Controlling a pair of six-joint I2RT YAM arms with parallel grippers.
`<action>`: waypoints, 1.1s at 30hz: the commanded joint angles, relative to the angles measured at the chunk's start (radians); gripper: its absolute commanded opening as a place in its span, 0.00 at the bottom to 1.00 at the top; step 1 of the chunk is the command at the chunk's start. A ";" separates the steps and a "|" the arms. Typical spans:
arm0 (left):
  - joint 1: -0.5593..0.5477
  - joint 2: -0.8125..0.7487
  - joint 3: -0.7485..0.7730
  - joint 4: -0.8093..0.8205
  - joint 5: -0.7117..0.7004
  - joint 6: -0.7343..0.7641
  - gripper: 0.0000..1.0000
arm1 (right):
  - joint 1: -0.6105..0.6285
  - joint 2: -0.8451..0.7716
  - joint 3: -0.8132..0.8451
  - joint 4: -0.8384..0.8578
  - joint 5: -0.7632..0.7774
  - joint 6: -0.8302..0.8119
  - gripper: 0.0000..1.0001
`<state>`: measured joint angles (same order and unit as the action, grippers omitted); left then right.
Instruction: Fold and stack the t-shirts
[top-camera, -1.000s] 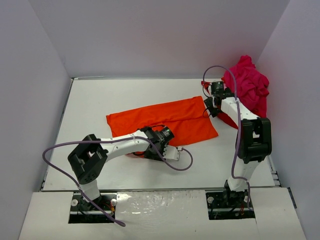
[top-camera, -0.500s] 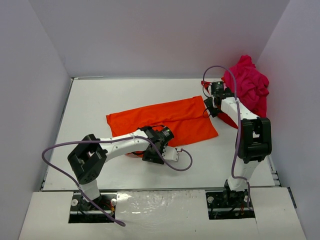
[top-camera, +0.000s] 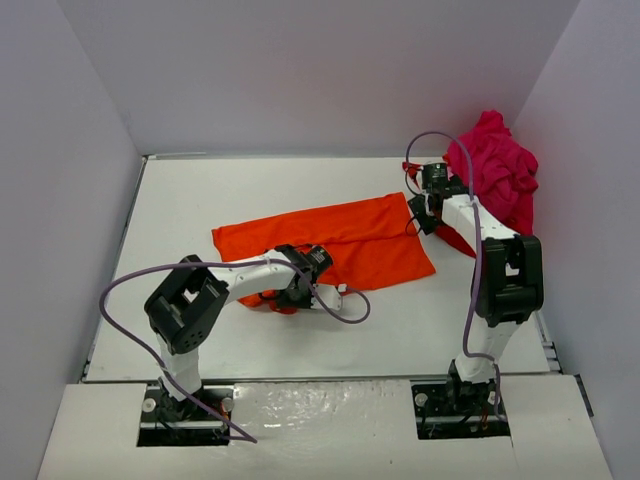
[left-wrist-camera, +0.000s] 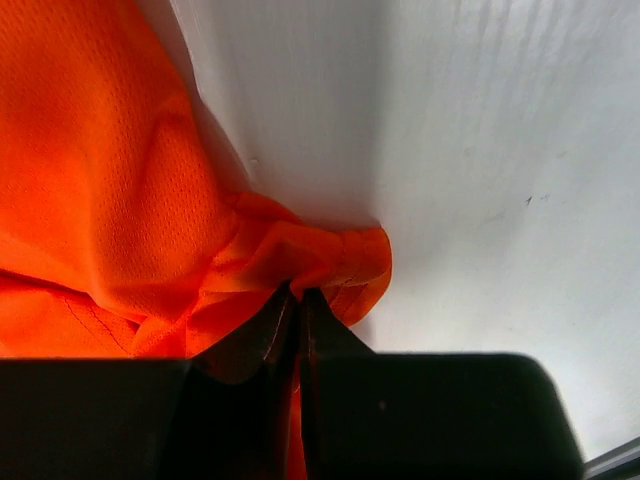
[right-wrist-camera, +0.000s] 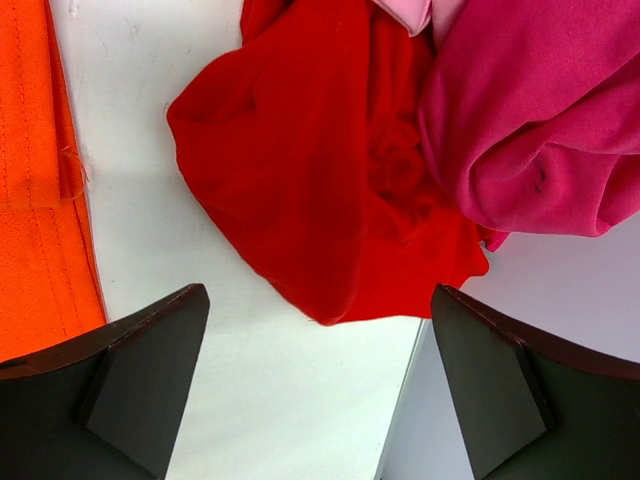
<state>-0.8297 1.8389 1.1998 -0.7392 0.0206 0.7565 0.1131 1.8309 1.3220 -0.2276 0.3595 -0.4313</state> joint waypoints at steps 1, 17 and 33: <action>0.002 -0.012 0.029 -0.012 0.049 0.026 0.00 | 0.007 -0.014 0.005 0.033 0.033 -0.007 0.91; -0.032 -0.056 0.361 -0.412 0.372 -0.032 0.00 | 0.009 0.008 -0.002 0.041 0.033 -0.007 0.91; -0.032 -0.046 0.265 -0.016 0.224 -0.195 0.87 | 0.016 0.027 -0.023 0.045 0.044 -0.014 0.94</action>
<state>-0.8585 1.9402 1.4765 -0.9615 0.3430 0.6414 0.1215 1.8578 1.2911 -0.2111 0.3634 -0.4458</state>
